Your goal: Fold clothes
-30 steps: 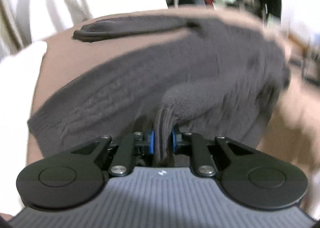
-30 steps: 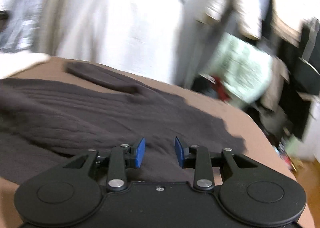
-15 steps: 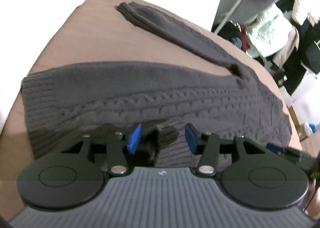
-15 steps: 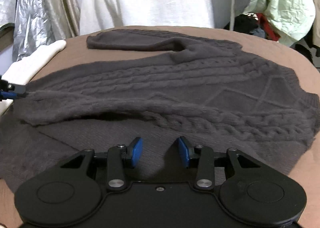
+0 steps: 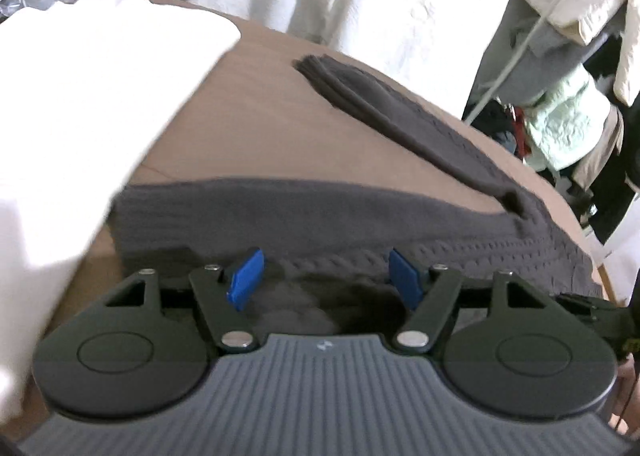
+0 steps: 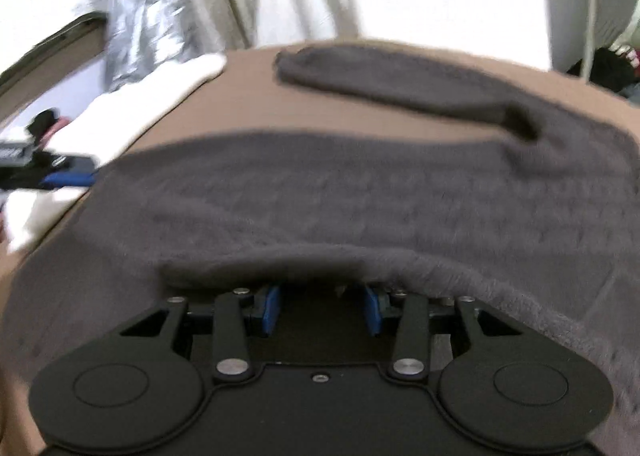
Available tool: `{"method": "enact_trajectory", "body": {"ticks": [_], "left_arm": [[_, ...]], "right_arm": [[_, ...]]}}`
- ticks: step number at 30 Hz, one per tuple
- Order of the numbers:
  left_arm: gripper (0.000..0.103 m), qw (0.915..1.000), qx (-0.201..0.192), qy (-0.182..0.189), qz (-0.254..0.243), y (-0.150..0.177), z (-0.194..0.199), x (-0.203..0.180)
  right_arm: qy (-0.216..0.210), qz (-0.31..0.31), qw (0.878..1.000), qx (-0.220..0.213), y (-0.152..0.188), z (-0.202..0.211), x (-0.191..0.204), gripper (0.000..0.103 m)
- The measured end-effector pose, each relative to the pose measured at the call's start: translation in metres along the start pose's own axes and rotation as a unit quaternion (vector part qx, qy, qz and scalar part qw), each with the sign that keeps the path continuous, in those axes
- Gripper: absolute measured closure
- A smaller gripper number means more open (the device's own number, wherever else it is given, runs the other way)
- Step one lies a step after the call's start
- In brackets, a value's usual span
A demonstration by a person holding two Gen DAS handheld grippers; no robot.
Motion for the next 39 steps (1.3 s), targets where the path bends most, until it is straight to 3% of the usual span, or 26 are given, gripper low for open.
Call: {"method": "enact_trajectory", "body": {"ticks": [4,8,11,14,15,16,17,18,22,24,29,31,34,37,39], "left_arm": [[0.034,0.9982,0.041,0.015,-0.042,0.014,-0.009,-0.01],[0.024,0.9937,0.078,0.04,-0.07,0.03,-0.027,-0.036],[0.013,0.9957,0.086,0.027,-0.023,0.035,-0.049,-0.038],[0.013,0.9967,0.075,0.01,0.029,0.035,-0.069,-0.03],[0.02,0.9975,0.061,0.008,0.035,0.033,-0.073,-0.029],[0.037,0.9984,0.052,0.008,0.023,0.031,-0.076,-0.032],[0.078,0.9983,0.057,0.004,-0.01,0.031,-0.08,-0.038],[0.082,0.998,0.059,0.005,-0.022,0.031,-0.078,-0.043],[0.087,0.9987,0.045,0.017,-0.015,0.024,-0.058,-0.054],[0.087,0.9988,0.042,0.024,-0.007,0.022,-0.043,-0.057],[0.087,0.9983,0.057,0.002,-0.016,0.033,-0.021,-0.059],[0.087,0.997,0.065,-0.025,-0.035,0.041,-0.026,-0.055],[0.087,0.9944,0.089,-0.045,-0.034,0.05,-0.037,-0.051],[0.087,0.9938,0.087,-0.048,-0.051,0.049,-0.032,-0.058],[0.087,0.9935,0.081,-0.051,-0.062,0.047,-0.029,-0.062]], "right_arm": [[0.047,-0.049,0.997,-0.026,-0.015,0.006,-0.019,0.057],[0.087,-0.103,0.99,-0.049,-0.015,0.034,-0.049,0.057],[0.127,-0.137,0.98,-0.065,0.006,0.076,-0.072,0.056],[0.188,-0.132,0.97,-0.074,0.047,0.125,-0.086,0.05],[0.209,-0.124,0.967,-0.071,0.062,0.137,-0.088,0.049],[0.231,-0.115,0.964,-0.066,0.078,0.147,-0.09,0.048],[0.247,-0.108,0.961,-0.06,0.095,0.154,-0.09,0.047],[0.249,-0.107,0.961,-0.053,0.11,0.158,-0.089,0.047],[0.196,-0.132,0.971,-0.024,0.144,0.151,-0.077,0.045],[0.189,-0.127,0.974,-0.01,0.146,0.141,-0.069,0.04],[0.241,-0.09,0.966,0.0,0.137,0.121,-0.063,0.032],[0.268,-0.099,0.958,0.0,0.136,0.115,-0.069,0.021],[0.286,-0.123,0.95,-0.021,0.133,0.124,-0.071,0.021],[0.295,-0.133,0.945,-0.051,0.131,0.139,-0.074,0.02],[0.304,-0.136,0.942,-0.044,0.135,0.14,-0.081,0.02]]}}
Point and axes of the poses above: each gripper's, at about its wrist camera, not at the fingertips, and z roughly against the way its jaws point, x to its left, y to its underside, the point moved 8 cm from there along -z, roughly the way its jaws point, and after that the axes turned 1 degree about z, right-handed, at the moved point
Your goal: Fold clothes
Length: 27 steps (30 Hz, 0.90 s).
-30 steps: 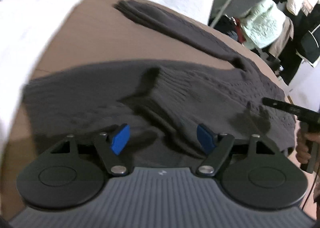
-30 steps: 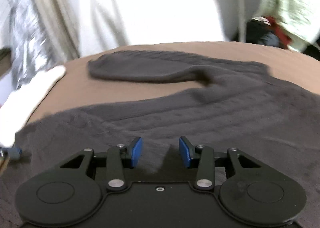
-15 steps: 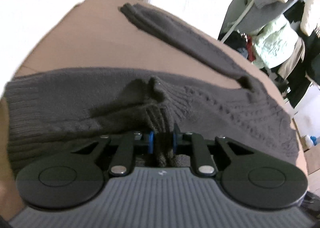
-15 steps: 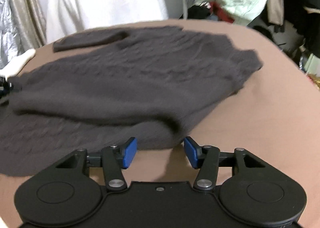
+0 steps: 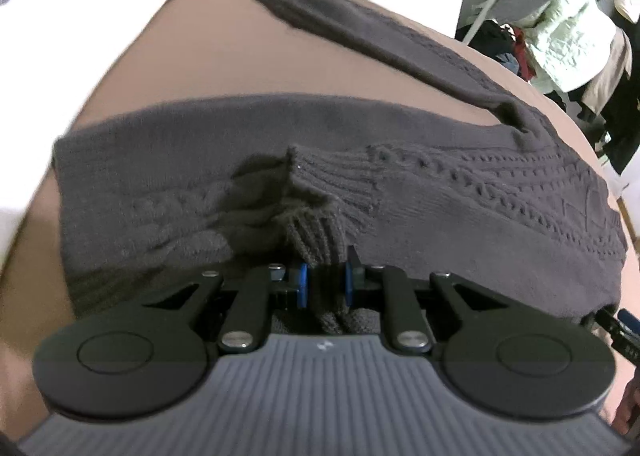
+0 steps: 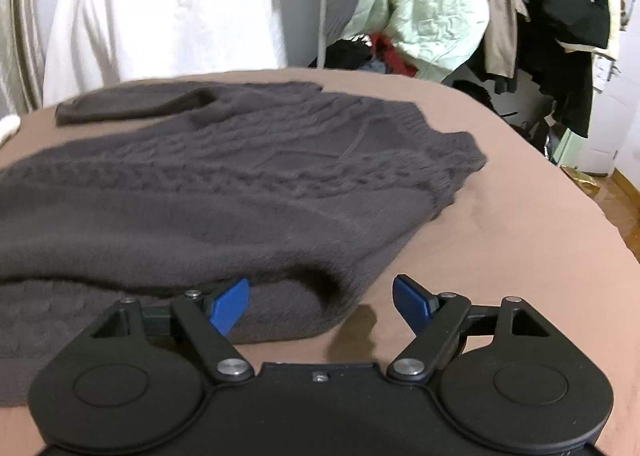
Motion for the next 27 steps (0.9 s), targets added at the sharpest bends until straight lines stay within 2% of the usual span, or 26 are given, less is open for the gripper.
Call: {"method": "enact_trajectory", "body": {"ticks": [2,5,6,7,9,12,13,14,16,18,19,21,23,25,27], "left_arm": [[0.087,1.0,0.0,-0.002,-0.001,-0.001,0.0,-0.001],[0.087,1.0,0.002,-0.004,0.002,0.001,-0.002,-0.001],[0.087,1.0,0.004,-0.001,0.005,0.002,-0.001,-0.001],[0.087,0.9999,0.01,0.008,0.01,0.003,0.0,-0.002],[0.087,0.9984,0.027,0.043,0.024,0.005,0.003,-0.006],[0.087,0.989,0.051,0.122,0.066,0.014,0.017,-0.012],[0.087,0.9849,0.057,0.144,0.078,0.017,0.022,-0.014],[0.087,0.9858,0.061,0.138,0.073,0.022,0.024,-0.014],[0.087,0.9924,0.076,0.09,0.037,0.034,0.014,-0.014],[0.088,0.994,0.096,0.052,0.008,0.046,0.002,-0.015],[0.088,0.9938,0.101,0.046,0.006,0.049,-0.002,-0.016],[0.087,0.9945,0.098,0.037,-0.001,0.048,-0.003,-0.018],[0.087,0.9959,0.084,0.031,-0.016,0.043,0.005,-0.021],[0.087,0.9966,0.075,0.029,-0.015,0.04,0.01,-0.022],[0.087,0.9972,0.068,0.028,-0.01,0.037,0.014,-0.022]], "right_arm": [[0.018,-0.001,1.0,0.006,0.002,-0.006,-0.008,0.021],[0.031,-0.04,0.999,-0.01,-0.002,-0.02,-0.025,0.022],[0.029,-0.063,0.998,-0.011,-0.004,-0.026,-0.032,0.029],[0.02,-0.085,0.996,-0.013,-0.008,-0.03,-0.038,0.055],[-0.007,-0.114,0.993,-0.036,-0.024,-0.023,-0.045,0.083],[0.036,-0.077,0.992,-0.089,-0.042,0.012,-0.044,0.088],[0.051,-0.069,0.992,-0.096,-0.042,0.021,-0.044,0.088],[0.062,-0.065,0.992,-0.09,-0.038,0.026,-0.045,0.088],[0.073,-0.071,0.994,-0.043,-0.015,0.015,-0.051,0.089],[0.073,-0.087,0.993,0.003,0.012,-0.003,-0.056,0.089],[0.066,-0.094,0.993,0.015,0.023,-0.008,-0.056,0.088],[0.066,-0.079,0.995,0.007,0.023,-0.008,-0.054,0.087],[0.052,-0.079,0.995,0.013,0.014,-0.006,-0.052,0.074],[0.016,-0.1,0.995,0.024,0.01,-0.002,-0.052,0.058],[-0.029,-0.111,0.993,0.031,0.011,0.008,-0.051,0.057]]}}
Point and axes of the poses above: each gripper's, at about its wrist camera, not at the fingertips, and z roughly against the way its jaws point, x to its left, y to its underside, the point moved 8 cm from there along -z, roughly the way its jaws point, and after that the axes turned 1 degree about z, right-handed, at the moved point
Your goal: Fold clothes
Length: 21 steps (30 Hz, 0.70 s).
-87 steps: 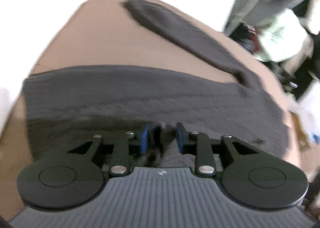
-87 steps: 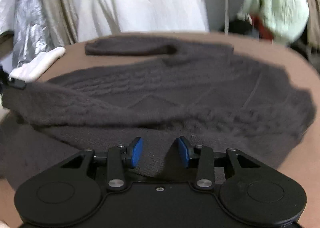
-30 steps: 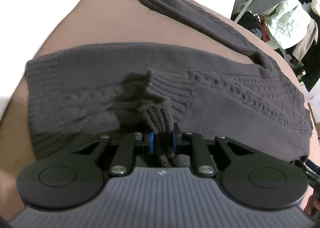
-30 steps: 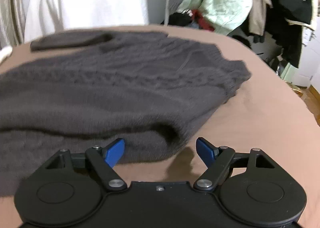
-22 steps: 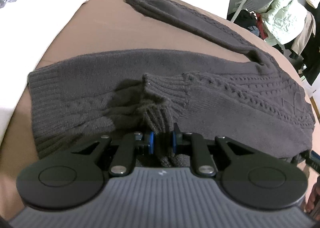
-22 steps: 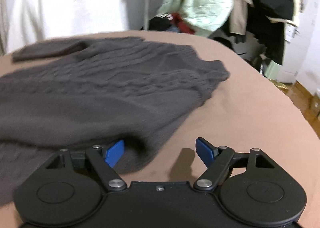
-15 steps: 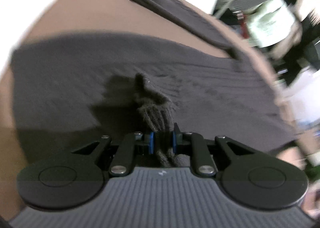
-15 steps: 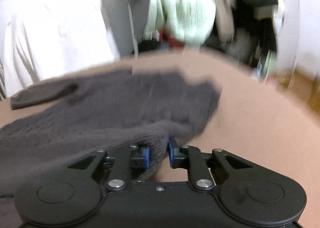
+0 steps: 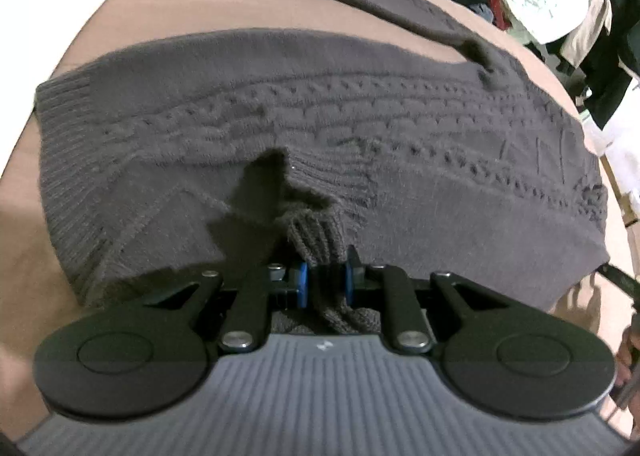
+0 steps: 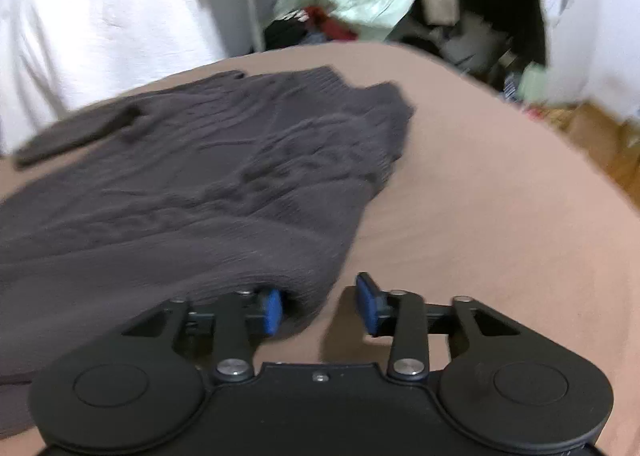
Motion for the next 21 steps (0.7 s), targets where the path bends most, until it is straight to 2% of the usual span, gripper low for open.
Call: {"method": "enact_trajectory", "body": {"ticks": [2,6,9,11,14,15,16,17,18,19,21], "left_arm": [[0.087,1.0,-0.002,-0.005,0.004,0.0,0.001,0.001],[0.087,0.9997,-0.01,-0.018,-0.016,0.004,0.007,-0.003],[0.088,0.9986,-0.033,-0.024,-0.034,0.002,0.014,-0.013],[0.088,0.9971,-0.059,-0.02,-0.045,-0.002,0.025,-0.019],[0.088,0.9935,-0.096,-0.013,-0.059,-0.009,0.044,-0.026],[0.088,0.9923,-0.107,-0.011,-0.062,-0.011,0.049,-0.026],[0.088,0.9919,-0.111,-0.01,-0.06,-0.012,0.053,-0.024],[0.088,0.9928,-0.106,-0.009,-0.055,-0.012,0.052,-0.021],[0.086,0.995,-0.086,-0.007,-0.049,-0.01,0.045,-0.017],[0.084,0.9973,-0.054,-0.009,-0.048,-0.006,0.034,-0.012],[0.076,0.9988,-0.004,-0.024,-0.043,0.003,0.015,-0.004]], "right_arm": [[-0.032,0.003,0.999,-0.026,-0.003,0.017,0.003,0.055],[-0.042,-0.002,0.996,-0.077,-0.023,0.028,-0.002,0.031],[-0.04,-0.042,0.996,-0.068,-0.041,0.008,-0.014,0.031],[-0.03,-0.067,0.996,-0.047,-0.049,-0.014,-0.024,0.023],[-0.015,-0.11,0.994,-0.016,-0.056,-0.052,-0.041,0.023],[-0.02,-0.121,0.992,-0.009,-0.057,-0.063,-0.044,0.036],[-0.027,-0.128,0.991,-0.006,-0.059,-0.072,-0.045,0.065],[-0.023,-0.122,0.992,-0.013,-0.061,-0.073,-0.045,0.07],[-0.01,-0.107,0.994,-0.027,-0.064,-0.068,-0.042,0.079],[0.008,-0.088,0.995,-0.045,-0.066,-0.061,-0.038,0.083],[0.043,-0.048,0.996,-0.068,-0.065,-0.052,-0.033,0.083]]}}
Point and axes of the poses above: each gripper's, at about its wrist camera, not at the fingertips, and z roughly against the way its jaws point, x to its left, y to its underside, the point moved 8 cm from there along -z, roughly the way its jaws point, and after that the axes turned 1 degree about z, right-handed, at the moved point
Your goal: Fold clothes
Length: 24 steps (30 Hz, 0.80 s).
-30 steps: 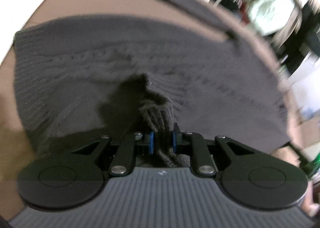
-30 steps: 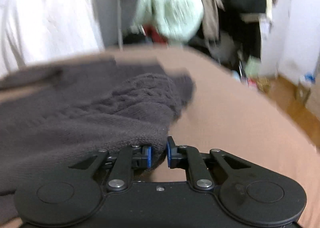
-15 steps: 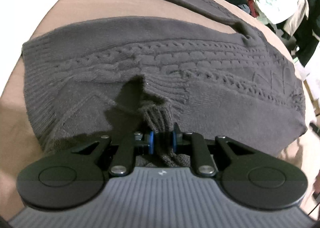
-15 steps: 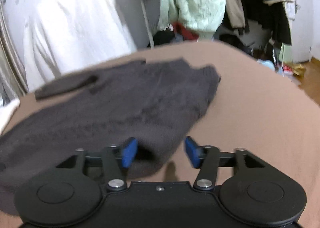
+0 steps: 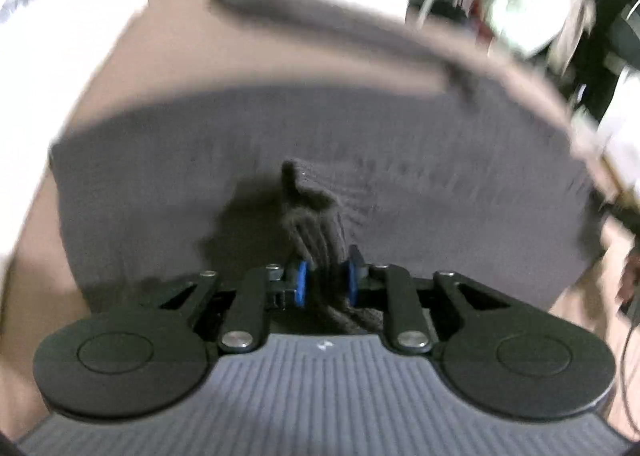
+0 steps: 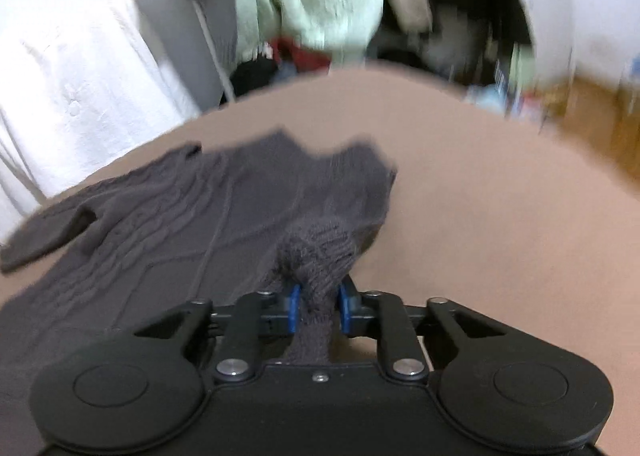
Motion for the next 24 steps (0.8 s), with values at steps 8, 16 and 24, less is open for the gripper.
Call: {"method": "enact_trajectory", "body": {"ticks": [8,16,24], "left_arm": [[0.04,0.995,-0.075,-0.064,-0.013,-0.021,0.062,0.037],[0.033,0.9886,0.008,-0.095,0.116,0.021,0.047,0.127],[0.033,0.9716,0.01,-0.021,0.235,0.029,0.026,0.148]], "right_arm": [[0.111,0.196,0.972,-0.063,-0.005,0.033,0.04,0.048],[-0.25,0.347,0.903,-0.04,0.068,0.142,0.209,0.047],[-0.482,0.504,0.714,0.068,0.199,0.215,0.344,0.04]]}}
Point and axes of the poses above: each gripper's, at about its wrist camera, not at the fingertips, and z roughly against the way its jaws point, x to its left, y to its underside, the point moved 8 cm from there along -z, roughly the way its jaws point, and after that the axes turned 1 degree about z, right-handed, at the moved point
